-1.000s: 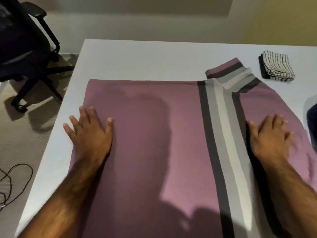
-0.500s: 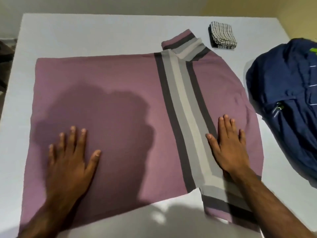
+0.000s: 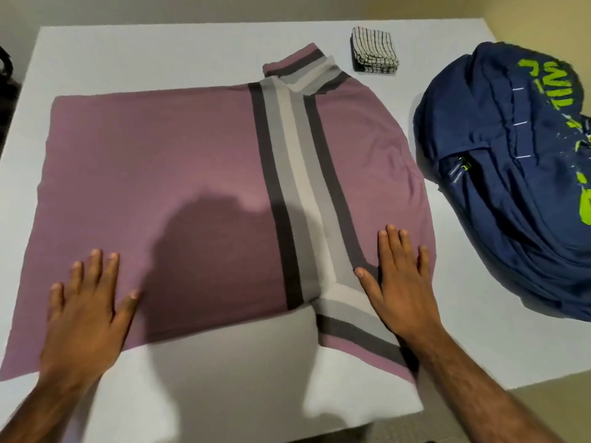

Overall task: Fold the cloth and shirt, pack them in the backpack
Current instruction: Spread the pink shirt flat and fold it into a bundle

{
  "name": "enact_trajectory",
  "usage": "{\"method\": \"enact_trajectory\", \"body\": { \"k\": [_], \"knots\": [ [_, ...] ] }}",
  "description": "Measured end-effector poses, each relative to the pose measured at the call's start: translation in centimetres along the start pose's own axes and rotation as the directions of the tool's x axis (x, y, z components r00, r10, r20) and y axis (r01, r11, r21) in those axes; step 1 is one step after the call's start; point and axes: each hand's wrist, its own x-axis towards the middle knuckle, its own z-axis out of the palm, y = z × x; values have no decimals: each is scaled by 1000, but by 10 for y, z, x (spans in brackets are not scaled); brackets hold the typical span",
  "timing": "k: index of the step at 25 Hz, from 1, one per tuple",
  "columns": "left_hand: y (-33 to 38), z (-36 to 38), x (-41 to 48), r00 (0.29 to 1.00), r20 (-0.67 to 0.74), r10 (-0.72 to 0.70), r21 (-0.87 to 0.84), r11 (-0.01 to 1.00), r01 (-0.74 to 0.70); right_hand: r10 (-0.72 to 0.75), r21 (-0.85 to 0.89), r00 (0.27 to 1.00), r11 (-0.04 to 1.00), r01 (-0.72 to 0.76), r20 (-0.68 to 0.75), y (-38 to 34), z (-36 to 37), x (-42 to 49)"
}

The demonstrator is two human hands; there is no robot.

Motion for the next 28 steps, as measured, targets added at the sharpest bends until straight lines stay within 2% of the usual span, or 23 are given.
{"method": "enact_trajectory", "body": {
  "k": [4, 5, 6, 8, 10, 12, 16, 18, 20, 23, 26, 28],
  "knots": [
    [-31, -19, -18, 983, 73, -170, -83, 981, 175, 47, 6, 999, 999, -47, -12, 34, -1, -11],
    [-31, -25, -26, 979, 105, -174, -93, 979, 184, 48, 8, 999, 999, -48, -4, 36, -4, -18],
    [-33, -30, -35, 980, 133, -147, -80, 984, 159, 29, 18, 1000, 999, -30, 6, 39, -9, -29],
    [-43, -35, -60, 980, 200, -18, -41, 999, 27, -126, 26, 991, 992, 125, 36, 44, -16, -62],
    [-58, -38, -81, 957, 276, 92, -52, 995, -80, -314, -3, 944, 949, 316, 104, 52, -19, -103],
    [-73, -42, -87, 943, 308, 128, -19, 992, -128, -387, -55, 912, 916, 397, 136, 60, -17, -135],
    [-91, -44, -84, 952, 252, 173, 37, 981, -188, -352, -125, 928, 922, 366, 121, 62, -16, -144],
    [-92, -49, -84, 968, 224, 116, 49, 990, -130, -314, -142, 939, 932, 334, 142, 52, -25, -144],
    [-88, -57, -83, 985, 148, 87, 65, 993, -98, -289, -122, 948, 944, 306, 135, 39, -40, -147],
    [-78, -68, -83, 988, 42, 147, 151, 977, -151, -273, -142, 954, 947, 289, 122, 25, -55, -148],
    [-79, -78, -78, 980, 63, 186, 187, 963, -195, -264, -101, 959, 956, 274, 107, 22, -61, -152],
    [-84, -73, -78, 984, 42, 171, 215, 961, -176, -263, -96, 957, 957, 275, 123, 21, -65, -155]
  ]
}}
